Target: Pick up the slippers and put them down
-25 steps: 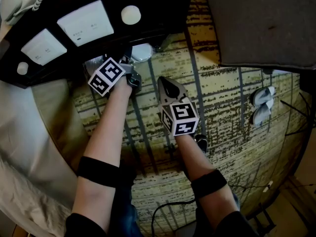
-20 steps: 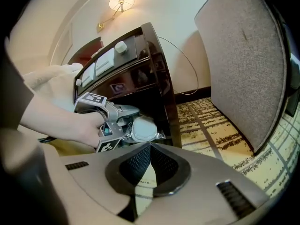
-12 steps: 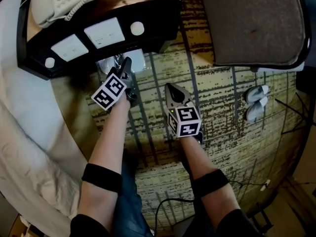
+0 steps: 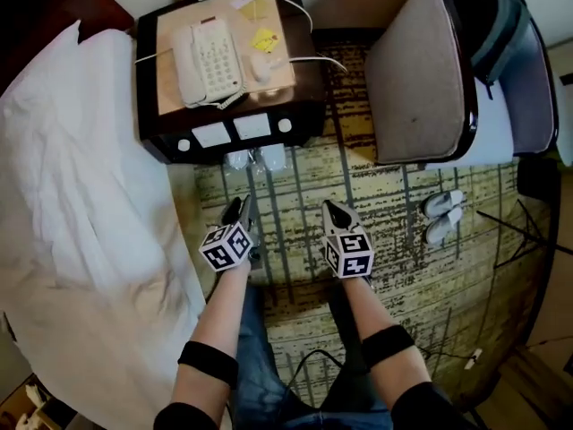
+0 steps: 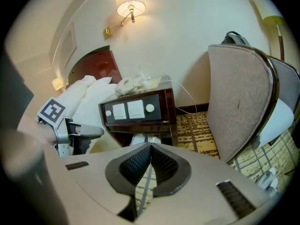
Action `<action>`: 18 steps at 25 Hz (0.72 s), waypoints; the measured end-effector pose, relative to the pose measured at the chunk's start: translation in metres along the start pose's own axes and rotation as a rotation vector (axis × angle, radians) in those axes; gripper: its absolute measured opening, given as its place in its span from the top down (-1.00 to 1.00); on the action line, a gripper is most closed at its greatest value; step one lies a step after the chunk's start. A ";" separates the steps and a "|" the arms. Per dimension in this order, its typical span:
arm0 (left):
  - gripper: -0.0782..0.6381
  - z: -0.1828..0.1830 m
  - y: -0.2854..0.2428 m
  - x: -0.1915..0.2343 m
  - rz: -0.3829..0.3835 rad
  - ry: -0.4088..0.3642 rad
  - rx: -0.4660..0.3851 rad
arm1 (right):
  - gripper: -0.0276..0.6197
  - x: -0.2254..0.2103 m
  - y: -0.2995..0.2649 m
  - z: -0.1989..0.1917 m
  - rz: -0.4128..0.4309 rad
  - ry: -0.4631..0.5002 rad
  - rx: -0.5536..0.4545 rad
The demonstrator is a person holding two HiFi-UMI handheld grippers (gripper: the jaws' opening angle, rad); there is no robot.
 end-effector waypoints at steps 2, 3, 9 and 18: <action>0.58 0.017 0.042 -0.019 -0.010 -0.047 -0.003 | 0.91 0.019 0.029 0.024 0.012 0.013 -0.005; 0.67 0.027 0.063 -0.029 -0.013 -0.069 -0.007 | 0.91 0.028 0.043 0.036 0.020 0.020 -0.009; 0.77 0.098 0.183 -0.091 -0.028 -0.263 -0.051 | 0.91 0.085 0.128 0.114 0.125 0.085 -0.044; 0.77 0.180 0.326 -0.146 -0.016 -0.491 -0.191 | 0.91 0.125 0.255 0.213 0.199 0.172 -0.150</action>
Point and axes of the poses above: the fingertips, and each gripper's own axes: y backward along the fingers, x to its left, z out of its top, the point moved 6 cm from there along y, backward along the fingers, and after that the axes turned 6 degrees about -y, right-handed, at the moved point
